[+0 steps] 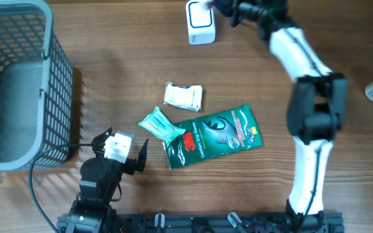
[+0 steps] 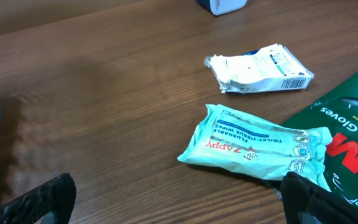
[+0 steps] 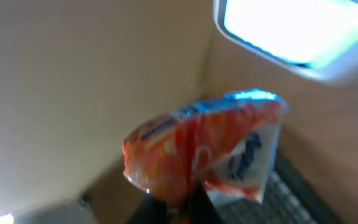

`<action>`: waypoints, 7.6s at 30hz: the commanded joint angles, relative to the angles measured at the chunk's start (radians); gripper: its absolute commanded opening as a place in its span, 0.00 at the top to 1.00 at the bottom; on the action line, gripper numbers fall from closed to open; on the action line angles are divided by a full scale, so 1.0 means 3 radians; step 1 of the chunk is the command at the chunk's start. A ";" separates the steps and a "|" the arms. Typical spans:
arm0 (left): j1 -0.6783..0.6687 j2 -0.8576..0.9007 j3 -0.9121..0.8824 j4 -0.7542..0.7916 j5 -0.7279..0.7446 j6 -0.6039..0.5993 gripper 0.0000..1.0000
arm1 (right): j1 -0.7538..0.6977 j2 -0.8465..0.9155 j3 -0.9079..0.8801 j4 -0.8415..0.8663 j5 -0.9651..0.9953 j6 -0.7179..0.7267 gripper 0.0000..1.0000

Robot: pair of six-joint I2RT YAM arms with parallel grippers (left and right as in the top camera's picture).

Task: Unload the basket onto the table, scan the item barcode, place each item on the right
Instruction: 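Carry the red packet right and set it beside the jar, then reach the right gripper to the white packet and grasp it, then lift the white packet with the right gripper to the scanner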

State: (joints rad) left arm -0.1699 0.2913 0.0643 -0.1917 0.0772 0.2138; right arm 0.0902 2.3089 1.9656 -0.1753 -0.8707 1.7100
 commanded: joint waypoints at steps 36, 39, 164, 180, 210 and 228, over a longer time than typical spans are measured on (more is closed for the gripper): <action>0.0015 -0.0013 -0.0023 0.0009 0.0039 0.0050 0.00 | -0.2691 -0.1185 -0.0811 -0.3058 0.3866 -0.1387 0.51; 0.0015 -0.0013 -0.0023 0.0009 0.0039 0.0050 0.00 | -0.2696 -0.1311 -0.0577 -0.3140 0.3661 -0.1987 0.19; 0.0015 -0.0013 -0.0023 0.0009 0.0039 0.0050 0.00 | 0.1176 -0.0462 -0.0468 -0.3213 -0.0732 -0.6474 0.52; 0.0015 -0.0013 -0.0023 0.0009 0.0039 0.0050 0.00 | 0.1188 -0.0548 0.0102 -0.2892 0.1858 -0.6102 0.57; 0.0015 -0.0013 -0.0023 0.0009 0.0039 0.0050 0.00 | 0.1606 0.1058 0.0131 0.2626 0.5847 -1.0128 0.63; 0.0015 -0.0013 -0.0023 0.0009 0.0039 0.0050 0.00 | 0.1357 0.0464 0.0130 0.2458 0.6758 -0.9574 0.69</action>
State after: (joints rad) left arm -0.1696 0.2905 0.0631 -0.1905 0.0772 0.2165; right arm 0.5652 2.6301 1.9972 0.6022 0.9714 -1.3144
